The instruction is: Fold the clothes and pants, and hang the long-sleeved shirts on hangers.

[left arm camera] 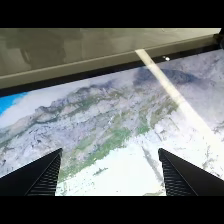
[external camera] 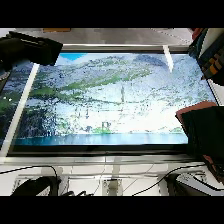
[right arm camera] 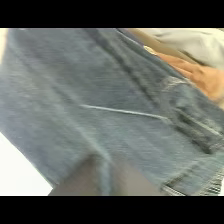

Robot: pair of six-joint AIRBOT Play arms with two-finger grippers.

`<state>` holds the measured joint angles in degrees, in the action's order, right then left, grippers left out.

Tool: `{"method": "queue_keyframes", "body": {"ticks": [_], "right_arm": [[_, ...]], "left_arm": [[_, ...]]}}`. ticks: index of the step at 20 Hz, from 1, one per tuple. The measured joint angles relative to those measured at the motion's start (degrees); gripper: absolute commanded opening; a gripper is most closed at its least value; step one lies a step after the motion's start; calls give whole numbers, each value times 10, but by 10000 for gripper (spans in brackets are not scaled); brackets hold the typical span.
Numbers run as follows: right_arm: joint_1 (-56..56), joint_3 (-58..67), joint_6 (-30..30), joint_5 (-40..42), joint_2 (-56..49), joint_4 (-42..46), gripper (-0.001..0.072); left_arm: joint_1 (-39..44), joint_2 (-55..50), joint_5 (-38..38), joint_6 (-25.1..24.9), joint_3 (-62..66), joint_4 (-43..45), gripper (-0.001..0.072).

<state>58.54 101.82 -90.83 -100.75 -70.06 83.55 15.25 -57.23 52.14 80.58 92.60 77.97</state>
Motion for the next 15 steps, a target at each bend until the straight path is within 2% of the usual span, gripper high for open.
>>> {"method": "queue_keyframes", "body": {"ticks": [5, 15], "right_arm": [[-75, 0, 9, 35, 0, -73, 30], [-521, 0, 43, 219, 0, 35, 32]], "left_arm": [[0, 0, 0, 0, 0, 0, 707], [0, 0, 0, 0, 0, 0, 707]]}}
